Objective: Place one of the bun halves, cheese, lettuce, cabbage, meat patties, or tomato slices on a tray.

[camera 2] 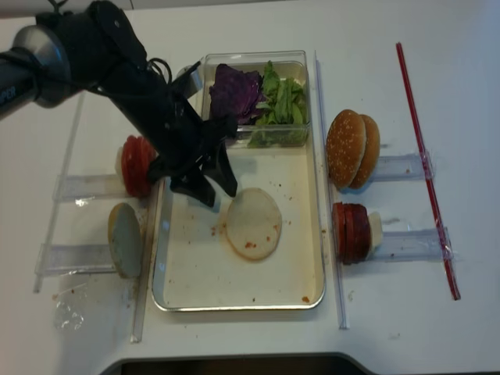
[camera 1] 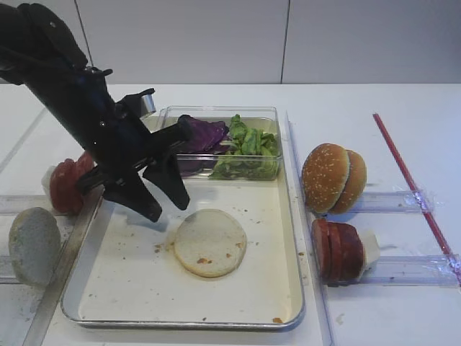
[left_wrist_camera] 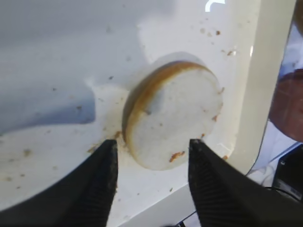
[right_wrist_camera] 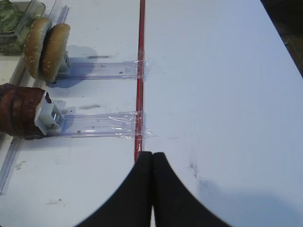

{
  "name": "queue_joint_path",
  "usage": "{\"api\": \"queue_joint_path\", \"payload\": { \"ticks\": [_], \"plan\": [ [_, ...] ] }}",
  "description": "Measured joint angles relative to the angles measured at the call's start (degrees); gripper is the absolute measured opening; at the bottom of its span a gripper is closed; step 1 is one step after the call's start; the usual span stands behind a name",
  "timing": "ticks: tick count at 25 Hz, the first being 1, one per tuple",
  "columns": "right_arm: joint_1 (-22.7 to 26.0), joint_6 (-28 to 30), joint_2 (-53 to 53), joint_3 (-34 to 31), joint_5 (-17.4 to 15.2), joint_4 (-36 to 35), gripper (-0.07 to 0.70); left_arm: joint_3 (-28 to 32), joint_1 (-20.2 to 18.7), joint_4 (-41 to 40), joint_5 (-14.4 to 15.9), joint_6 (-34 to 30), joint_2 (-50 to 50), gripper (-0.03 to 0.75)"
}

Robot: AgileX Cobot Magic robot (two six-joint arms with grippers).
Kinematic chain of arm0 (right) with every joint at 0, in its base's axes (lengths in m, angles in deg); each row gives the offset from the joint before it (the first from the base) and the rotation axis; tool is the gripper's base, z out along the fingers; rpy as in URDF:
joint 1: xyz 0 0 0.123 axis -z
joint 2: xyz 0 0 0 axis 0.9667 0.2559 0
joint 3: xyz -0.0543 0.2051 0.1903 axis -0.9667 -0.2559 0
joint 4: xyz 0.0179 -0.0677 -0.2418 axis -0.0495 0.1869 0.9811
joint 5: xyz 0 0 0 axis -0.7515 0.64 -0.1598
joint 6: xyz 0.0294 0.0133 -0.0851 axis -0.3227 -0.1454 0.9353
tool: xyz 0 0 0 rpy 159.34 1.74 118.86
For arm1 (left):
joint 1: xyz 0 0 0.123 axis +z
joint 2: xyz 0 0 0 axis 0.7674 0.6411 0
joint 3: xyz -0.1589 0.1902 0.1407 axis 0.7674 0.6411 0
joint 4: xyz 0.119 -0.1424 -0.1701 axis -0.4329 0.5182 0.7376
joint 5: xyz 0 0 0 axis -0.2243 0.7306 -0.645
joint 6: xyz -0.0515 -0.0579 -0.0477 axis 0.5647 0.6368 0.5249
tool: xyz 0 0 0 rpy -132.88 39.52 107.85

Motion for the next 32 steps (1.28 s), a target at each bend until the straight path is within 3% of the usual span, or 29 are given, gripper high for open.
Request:
{"api": "queue_joint_path", "payload": {
  "ticks": [8, 17, 23, 32],
  "plan": [
    [0.0, 0.0, 0.0, 0.0, 0.11, 0.0, 0.168, -0.44, -1.06, -4.05, 0.23, 2.06, 0.0, 0.33],
    [0.0, -0.23, 0.0, 0.0, 0.11, 0.0, 0.168, -7.76, -7.98, -15.81, 0.69, 11.54, 0.0, 0.33],
    [0.0, -0.32, 0.0, 0.0, 0.11, 0.0, 0.168, -8.98, -10.74, -23.5, 0.92, 16.36, -0.61, 0.33],
    [0.0, -0.32, 0.0, 0.0, 0.11, 0.0, 0.168, -8.98, -11.18, -31.43, 1.43, 18.64, -8.99, 0.347]
  ]
}}
